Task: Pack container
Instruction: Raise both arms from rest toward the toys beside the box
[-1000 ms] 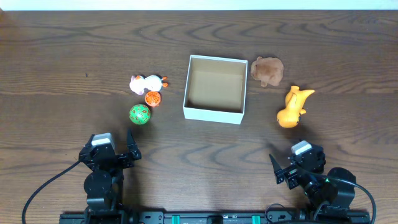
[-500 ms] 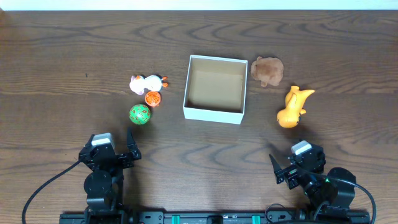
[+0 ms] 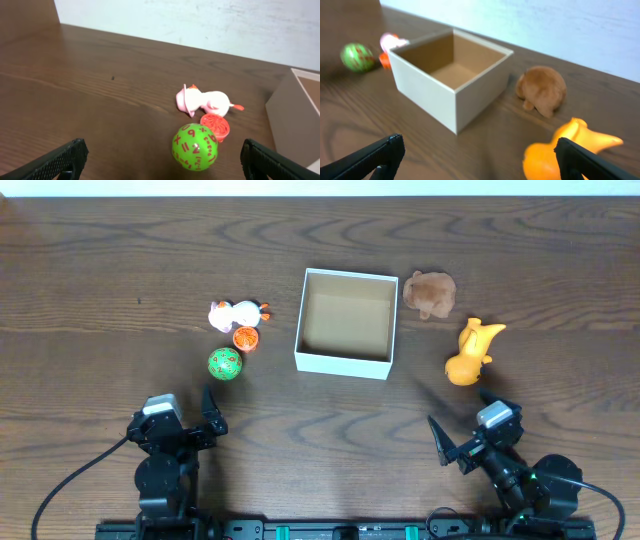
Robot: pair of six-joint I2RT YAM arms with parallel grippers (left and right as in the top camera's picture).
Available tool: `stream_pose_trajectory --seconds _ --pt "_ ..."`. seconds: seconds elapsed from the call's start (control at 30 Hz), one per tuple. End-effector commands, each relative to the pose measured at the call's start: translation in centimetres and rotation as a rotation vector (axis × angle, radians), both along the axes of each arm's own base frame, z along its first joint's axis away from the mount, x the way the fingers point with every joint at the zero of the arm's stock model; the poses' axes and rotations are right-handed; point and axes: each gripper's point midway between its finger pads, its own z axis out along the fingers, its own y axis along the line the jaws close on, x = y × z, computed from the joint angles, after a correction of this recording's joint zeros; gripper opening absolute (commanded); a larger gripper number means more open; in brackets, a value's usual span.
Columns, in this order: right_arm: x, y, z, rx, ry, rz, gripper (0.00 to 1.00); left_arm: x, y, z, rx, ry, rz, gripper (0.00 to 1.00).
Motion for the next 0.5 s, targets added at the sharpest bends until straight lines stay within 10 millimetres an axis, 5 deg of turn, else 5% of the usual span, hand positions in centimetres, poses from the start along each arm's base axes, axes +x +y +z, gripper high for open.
stream_pose_trajectory --seconds 0.0,0.23,0.47 --pt "-0.2 0.5 1.3 0.105 0.043 0.009 0.99 -0.1 -0.3 3.8 -0.054 -0.061 -0.006 0.98" --pt "1.3 -1.2 2.8 0.11 0.24 -0.108 0.99 1.0 -0.3 7.4 -0.056 0.099 -0.002 0.98" --pt "4.5 -3.1 6.2 0.058 0.473 -0.205 0.99 4.2 -0.4 8.6 -0.063 0.364 -0.003 0.98"
